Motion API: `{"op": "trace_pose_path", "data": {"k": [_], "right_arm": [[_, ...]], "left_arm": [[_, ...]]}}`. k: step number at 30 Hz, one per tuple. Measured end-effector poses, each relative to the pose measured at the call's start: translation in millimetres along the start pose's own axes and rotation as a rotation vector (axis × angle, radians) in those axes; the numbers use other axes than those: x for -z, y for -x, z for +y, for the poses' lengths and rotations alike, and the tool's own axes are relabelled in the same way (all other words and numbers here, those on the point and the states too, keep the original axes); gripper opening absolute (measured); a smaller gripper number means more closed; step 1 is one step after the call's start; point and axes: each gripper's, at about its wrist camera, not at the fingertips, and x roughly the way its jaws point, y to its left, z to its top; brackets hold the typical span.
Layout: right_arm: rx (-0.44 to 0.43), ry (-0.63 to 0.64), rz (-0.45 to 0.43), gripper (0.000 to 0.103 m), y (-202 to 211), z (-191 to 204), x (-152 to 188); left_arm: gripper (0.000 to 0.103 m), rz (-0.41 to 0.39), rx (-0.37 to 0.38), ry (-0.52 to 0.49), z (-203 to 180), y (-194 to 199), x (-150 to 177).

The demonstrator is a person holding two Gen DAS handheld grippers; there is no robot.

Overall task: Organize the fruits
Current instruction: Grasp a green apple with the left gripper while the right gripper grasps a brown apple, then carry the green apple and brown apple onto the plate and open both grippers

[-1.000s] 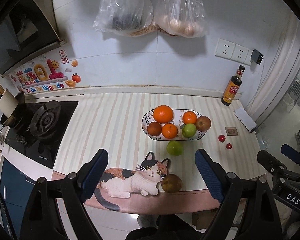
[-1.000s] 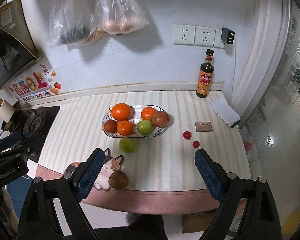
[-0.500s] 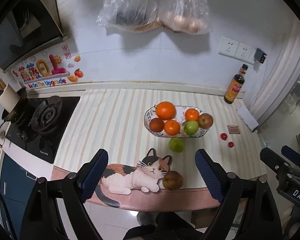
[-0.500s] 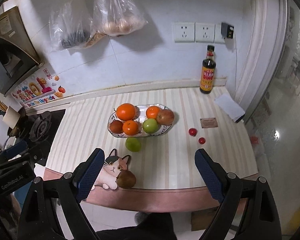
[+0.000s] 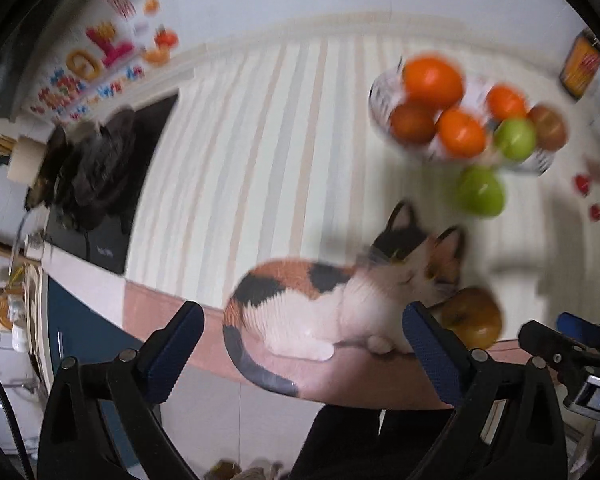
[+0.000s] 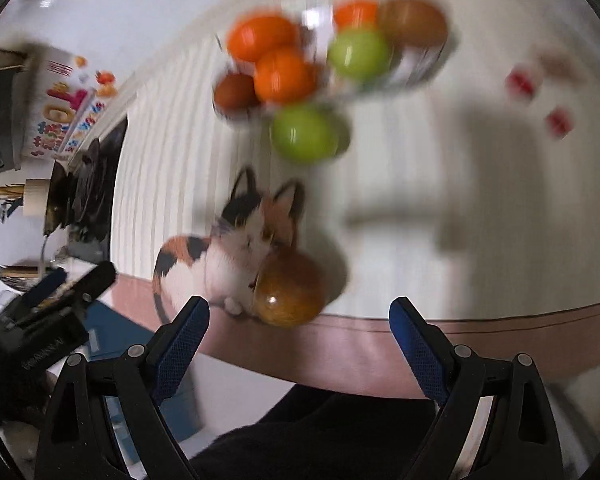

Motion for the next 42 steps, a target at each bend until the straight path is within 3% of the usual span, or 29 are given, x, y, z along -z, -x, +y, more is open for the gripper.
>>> {"op": "trace_pose_path", "data": {"k": [4, 6, 7, 10, 13, 19, 22, 27, 28, 29, 30, 31, 34, 42], "right_arm": [[-0.08, -0.072, 0.123, 0.089, -58.1, -6.9, -7.0], [-0.093, -0.086, 0.161, 0.071, -77.4, -6.1, -10.5], [-0.078, -0.086, 0.185, 0.067, -89.1, -5.4, -12.2], [-0.073, -0.055, 0.185, 0.065, -98.6, 1.3, -14.3], [-0.033, -0.016, 0.135, 0.065, -82.6, 0.1, -21.7], [0.112, -0.006, -0.001, 0.065, -27.0, -42.3, -48.6], [0.17, -0.025, -0.024, 0.065, -13.7, -67.8, -61.8], [0.194, -0.056, -0.036, 0.065, -8.8, -92.0, -77.2], [0.197, -0.055, -0.038, 0.065, -8.4, -95.1, -78.2], [0.202, -0.055, -0.039, 0.065, -9.3, -96.0, -79.7], [0.199, -0.055, -0.037, 0.065, -10.4, -96.3, -81.9], [0.195, -0.056, -0.034, 0.065, -10.3, -96.4, -84.3], [0.196, -0.038, -0.025, 0.065, -11.6, -97.8, -87.0], [0.15, 0.098, 0.03, 0.065, -34.8, -58.4, -96.6]], "left_arm": [[0.102, 0.081, -0.006, 0.016, 2.5, -33.1, 0.4], [0.102, 0.105, -0.008, 0.026, 3.3, -42.2, -1.0], [0.102, 0.111, -0.005, 0.031, 4.0, -43.9, -2.4], [0.102, 0.119, 0.025, 0.054, 3.5, -46.2, -12.2], [0.102, 0.098, 0.084, 0.072, -3.3, -39.2, -31.0], [0.102, 0.087, 0.252, 0.04, -54.8, -37.1, -81.8], [0.102, 0.131, 0.324, 0.0, -91.0, -52.2, -106.3], [0.101, 0.21, 0.376, -0.074, -136.4, -83.4, -121.5], [0.097, 0.22, 0.38, -0.08, -141.6, -88.2, -122.2], [0.085, 0.232, 0.381, -0.082, -146.4, -93.8, -122.0], [0.064, 0.239, 0.392, -0.082, -149.7, -97.9, -121.4], [0.058, 0.247, 0.388, -0.077, -151.3, -101.6, -120.5], [0.057, 0.224, 0.403, -0.058, -147.4, -100.8, -116.7], [0.057, 0.228, 0.346, -0.041, -104.3, -101.6, -83.4]]}}
